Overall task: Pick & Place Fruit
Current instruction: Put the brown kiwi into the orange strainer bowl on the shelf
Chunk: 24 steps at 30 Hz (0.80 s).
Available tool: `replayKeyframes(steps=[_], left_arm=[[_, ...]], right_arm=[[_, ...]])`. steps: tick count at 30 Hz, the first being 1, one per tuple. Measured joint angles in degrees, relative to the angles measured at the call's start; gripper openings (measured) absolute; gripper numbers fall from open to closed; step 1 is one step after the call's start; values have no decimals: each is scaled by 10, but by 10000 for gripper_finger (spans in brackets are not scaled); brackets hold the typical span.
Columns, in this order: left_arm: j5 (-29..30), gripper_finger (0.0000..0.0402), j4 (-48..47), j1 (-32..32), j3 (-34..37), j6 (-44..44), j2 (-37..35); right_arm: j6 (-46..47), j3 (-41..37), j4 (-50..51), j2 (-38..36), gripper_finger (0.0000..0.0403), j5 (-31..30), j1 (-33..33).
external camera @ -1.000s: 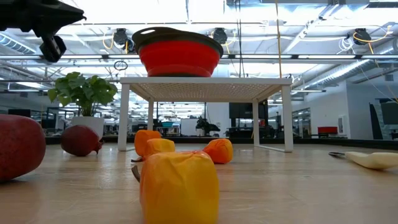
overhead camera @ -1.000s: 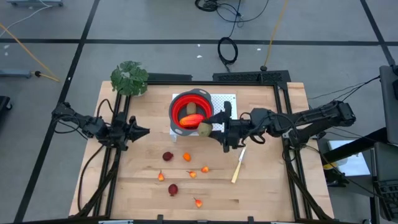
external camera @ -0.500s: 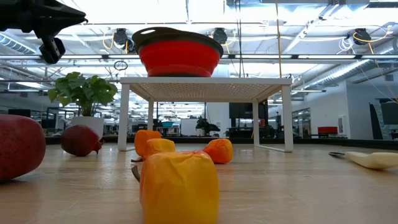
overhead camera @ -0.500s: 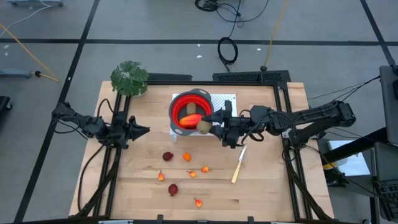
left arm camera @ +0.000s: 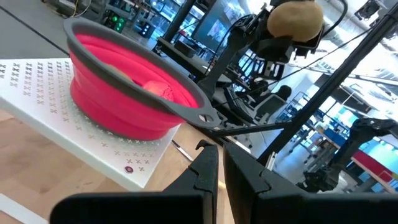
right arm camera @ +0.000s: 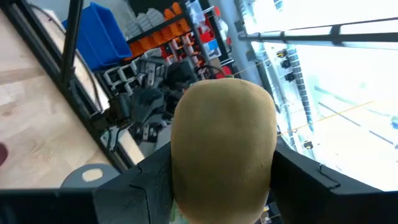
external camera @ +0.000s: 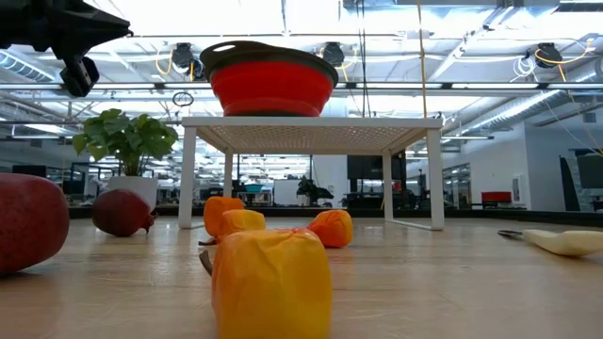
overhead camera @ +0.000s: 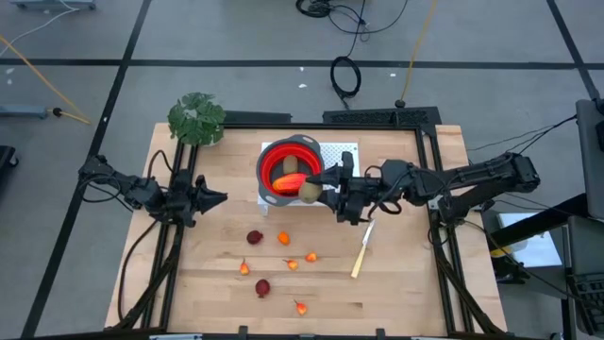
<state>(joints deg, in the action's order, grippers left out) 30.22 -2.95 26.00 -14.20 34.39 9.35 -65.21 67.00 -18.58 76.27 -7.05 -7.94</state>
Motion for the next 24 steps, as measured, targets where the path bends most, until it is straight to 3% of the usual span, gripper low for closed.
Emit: replayKeyframes(steps=[9, 24], left_arm=[[0, 24, 0, 0, 0, 2, 0], [34, 24, 1, 0, 0, -12, 0]], right_arm=[[83, 0, -32, 0, 208, 19, 0], [330, 0, -125, 0, 208, 240, 30]])
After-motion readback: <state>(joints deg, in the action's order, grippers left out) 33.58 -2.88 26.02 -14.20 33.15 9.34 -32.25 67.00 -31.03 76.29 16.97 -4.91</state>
